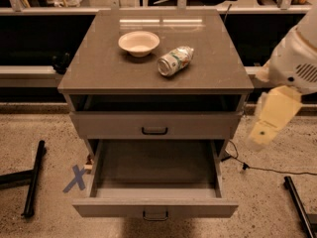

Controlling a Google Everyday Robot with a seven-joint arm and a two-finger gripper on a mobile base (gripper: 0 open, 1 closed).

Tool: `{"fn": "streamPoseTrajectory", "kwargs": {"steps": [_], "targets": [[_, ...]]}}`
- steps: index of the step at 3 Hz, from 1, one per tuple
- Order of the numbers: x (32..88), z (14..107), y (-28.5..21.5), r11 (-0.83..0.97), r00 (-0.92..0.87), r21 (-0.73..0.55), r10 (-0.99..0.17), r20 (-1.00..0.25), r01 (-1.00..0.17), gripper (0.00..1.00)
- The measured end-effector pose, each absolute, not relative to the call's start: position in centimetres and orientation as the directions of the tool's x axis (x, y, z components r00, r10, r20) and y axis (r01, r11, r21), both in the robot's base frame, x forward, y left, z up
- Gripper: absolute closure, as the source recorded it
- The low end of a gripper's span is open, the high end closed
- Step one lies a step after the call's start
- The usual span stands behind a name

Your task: Close middle drawer

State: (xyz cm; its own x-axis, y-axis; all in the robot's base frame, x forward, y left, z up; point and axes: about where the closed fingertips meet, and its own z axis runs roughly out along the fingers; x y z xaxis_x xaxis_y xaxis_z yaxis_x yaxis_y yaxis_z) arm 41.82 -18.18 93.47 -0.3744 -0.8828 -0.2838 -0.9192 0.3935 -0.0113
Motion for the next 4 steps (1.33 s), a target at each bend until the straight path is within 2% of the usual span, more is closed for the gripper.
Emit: {"fn": "streamPoseTrajectory", "kwargs": {"steps": [1,4], "targets": [[39.4,89.7,-15.1,0.424,-0.438,0.114,-0.843,-0.314,-0.898,0.00],[38.0,85.6,-13.7,0.411,-0.446,0.177,-0.852,-0.275,-0.894,0.00]]}}
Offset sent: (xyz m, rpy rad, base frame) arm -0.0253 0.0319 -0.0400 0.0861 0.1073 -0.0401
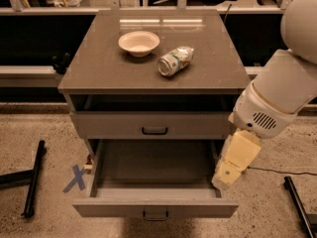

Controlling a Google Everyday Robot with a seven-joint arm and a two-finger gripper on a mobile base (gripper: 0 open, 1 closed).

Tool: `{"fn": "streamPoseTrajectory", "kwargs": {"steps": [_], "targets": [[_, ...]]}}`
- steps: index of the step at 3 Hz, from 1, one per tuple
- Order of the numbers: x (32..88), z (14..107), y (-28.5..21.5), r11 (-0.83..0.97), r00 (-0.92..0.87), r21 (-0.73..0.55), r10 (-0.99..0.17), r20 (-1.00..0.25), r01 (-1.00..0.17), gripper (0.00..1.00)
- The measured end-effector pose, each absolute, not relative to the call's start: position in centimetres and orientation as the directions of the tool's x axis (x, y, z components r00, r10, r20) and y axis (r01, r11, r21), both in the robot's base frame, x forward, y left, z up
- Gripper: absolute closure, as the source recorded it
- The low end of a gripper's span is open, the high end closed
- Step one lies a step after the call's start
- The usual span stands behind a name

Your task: Close middle drawer

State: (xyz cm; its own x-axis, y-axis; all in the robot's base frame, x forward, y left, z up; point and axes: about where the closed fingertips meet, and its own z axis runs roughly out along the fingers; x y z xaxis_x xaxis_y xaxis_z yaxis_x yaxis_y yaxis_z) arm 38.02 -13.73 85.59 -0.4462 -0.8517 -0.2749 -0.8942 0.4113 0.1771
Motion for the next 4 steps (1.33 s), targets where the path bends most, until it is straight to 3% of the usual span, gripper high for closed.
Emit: {"fn": "streamPoseTrajectory", "kwargs": {"steps": [4], "targets": [[32.2,67.4,-8.4,0.473,-0.552,0.348,-0.816,-0.172,-0.809,0.00]]}}
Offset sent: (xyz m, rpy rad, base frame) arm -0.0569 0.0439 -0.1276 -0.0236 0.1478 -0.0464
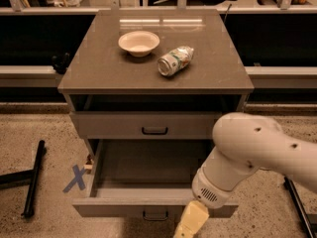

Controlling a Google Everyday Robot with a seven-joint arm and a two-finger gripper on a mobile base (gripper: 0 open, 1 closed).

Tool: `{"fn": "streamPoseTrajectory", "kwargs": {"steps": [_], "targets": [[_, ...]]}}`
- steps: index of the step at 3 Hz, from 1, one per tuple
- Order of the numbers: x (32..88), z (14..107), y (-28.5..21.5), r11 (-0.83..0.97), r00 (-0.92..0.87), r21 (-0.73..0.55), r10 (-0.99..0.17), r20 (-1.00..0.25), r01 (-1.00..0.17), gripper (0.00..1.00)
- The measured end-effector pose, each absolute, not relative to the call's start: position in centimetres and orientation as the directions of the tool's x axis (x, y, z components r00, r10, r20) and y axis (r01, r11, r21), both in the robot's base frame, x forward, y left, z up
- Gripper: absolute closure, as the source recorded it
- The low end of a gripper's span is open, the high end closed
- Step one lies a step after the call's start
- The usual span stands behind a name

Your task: Close middle drawer

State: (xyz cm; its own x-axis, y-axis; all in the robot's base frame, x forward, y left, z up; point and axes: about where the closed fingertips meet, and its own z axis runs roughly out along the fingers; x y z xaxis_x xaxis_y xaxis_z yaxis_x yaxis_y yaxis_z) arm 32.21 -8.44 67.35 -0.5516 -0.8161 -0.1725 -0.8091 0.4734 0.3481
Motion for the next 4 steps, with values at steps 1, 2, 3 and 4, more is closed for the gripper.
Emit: {"fn": "streamPoseTrajectory", "kwargs": {"steps": [1,2,3,4], "targets": [[31.5,60.2,-7.1,0.491,-0.595,0.438,-0.792,-0.135,-0.753,0.00],[31.5,60.2,-7.1,0.491,-0.595,0.438,-0.792,-0.135,-0.753,0.00],[31.7,58.4,-8.5,0.542,-0.641,0.437,-0.760,-0.109,-0.718,0.00],[32.0,54.6,-10.9,0.606,-0.712,0.461,-0.697,-0.084,-0.648,0.00]]}}
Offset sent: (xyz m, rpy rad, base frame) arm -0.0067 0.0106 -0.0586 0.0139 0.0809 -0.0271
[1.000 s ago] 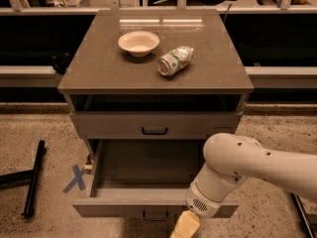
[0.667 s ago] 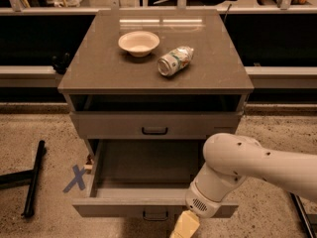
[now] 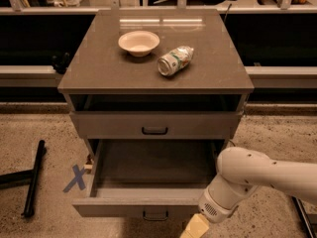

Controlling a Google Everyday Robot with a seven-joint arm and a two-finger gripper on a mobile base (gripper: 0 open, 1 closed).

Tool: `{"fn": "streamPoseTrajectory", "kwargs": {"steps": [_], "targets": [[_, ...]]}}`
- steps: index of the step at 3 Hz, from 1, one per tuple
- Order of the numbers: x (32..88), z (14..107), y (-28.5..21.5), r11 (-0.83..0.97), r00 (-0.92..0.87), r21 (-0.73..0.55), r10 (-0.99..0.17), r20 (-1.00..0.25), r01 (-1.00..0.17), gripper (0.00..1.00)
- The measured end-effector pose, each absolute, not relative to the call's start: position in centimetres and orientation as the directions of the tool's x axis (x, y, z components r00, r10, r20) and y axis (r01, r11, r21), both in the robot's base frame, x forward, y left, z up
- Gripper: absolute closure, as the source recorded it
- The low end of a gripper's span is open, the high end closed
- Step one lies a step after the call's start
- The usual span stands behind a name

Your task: Close middle drawer

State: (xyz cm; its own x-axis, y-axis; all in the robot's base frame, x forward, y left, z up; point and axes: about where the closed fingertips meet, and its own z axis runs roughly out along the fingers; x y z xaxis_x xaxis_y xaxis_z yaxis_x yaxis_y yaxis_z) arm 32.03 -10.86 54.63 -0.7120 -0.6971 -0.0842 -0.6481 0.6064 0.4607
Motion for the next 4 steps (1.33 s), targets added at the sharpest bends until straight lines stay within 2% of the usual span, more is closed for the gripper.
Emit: {"fn": "streamPoseTrajectory", "kwargs": {"steps": [3,4], "targets": [[33.6,46.8,-14.1,0.727,-0.802,0.464,-0.595,0.057,-0.506,0.00],[34.7,43.4,-14.3,0.760,-0.801,0.432,-0.585,0.127,-0.486,0.20]]}}
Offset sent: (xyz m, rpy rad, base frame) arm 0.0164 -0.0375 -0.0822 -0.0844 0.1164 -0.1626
